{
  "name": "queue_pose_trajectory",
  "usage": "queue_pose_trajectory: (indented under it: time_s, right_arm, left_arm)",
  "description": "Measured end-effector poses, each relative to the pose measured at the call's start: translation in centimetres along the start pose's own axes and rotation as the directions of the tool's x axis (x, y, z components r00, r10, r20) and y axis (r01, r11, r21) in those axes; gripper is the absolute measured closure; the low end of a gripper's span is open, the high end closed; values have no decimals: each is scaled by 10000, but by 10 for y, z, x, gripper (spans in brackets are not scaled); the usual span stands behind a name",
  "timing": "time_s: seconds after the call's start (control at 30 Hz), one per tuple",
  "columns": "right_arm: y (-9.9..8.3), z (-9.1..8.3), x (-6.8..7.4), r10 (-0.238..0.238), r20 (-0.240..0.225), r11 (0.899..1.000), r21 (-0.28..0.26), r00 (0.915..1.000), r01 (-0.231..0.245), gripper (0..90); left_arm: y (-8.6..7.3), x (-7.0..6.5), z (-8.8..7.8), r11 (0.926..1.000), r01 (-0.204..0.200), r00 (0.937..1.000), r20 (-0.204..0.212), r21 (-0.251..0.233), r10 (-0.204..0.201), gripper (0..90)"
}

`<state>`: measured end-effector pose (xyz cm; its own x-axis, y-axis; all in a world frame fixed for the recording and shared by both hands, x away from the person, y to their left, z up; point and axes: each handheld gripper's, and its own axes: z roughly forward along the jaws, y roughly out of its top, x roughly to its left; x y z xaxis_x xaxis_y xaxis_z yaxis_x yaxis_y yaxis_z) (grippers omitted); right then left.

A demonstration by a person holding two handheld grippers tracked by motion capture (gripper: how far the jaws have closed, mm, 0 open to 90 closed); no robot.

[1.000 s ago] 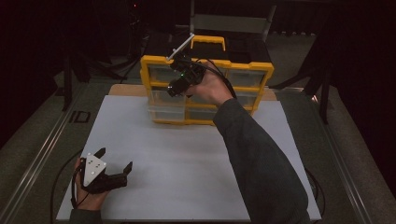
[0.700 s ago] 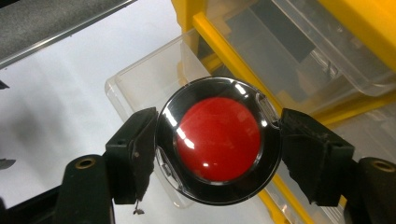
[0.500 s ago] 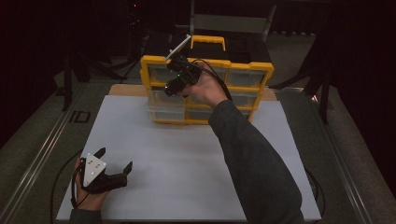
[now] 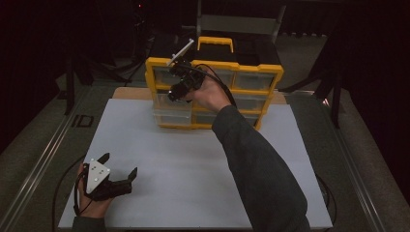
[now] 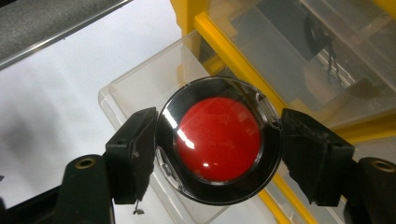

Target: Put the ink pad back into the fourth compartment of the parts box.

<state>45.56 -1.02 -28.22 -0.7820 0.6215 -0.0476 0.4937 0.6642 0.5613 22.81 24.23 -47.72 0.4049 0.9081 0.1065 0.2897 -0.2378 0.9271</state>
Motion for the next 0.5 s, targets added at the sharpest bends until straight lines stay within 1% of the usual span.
queue_pose_trajectory:
  time_s: [0.27, 0.5]
  right_arm:
    - [-3, 7, -1, 192, -15, 9997, 147, 9998, -192, 299]
    - [-6, 12, -1, 194, -55, 9995, 240, 9998, -192, 299]
  left_arm:
    - [0, 0, 0, 10000, 2, 10000, 8, -5, -2, 3]
    - [0, -1, 0, 10000, -13, 10000, 25, 14, 13, 3]
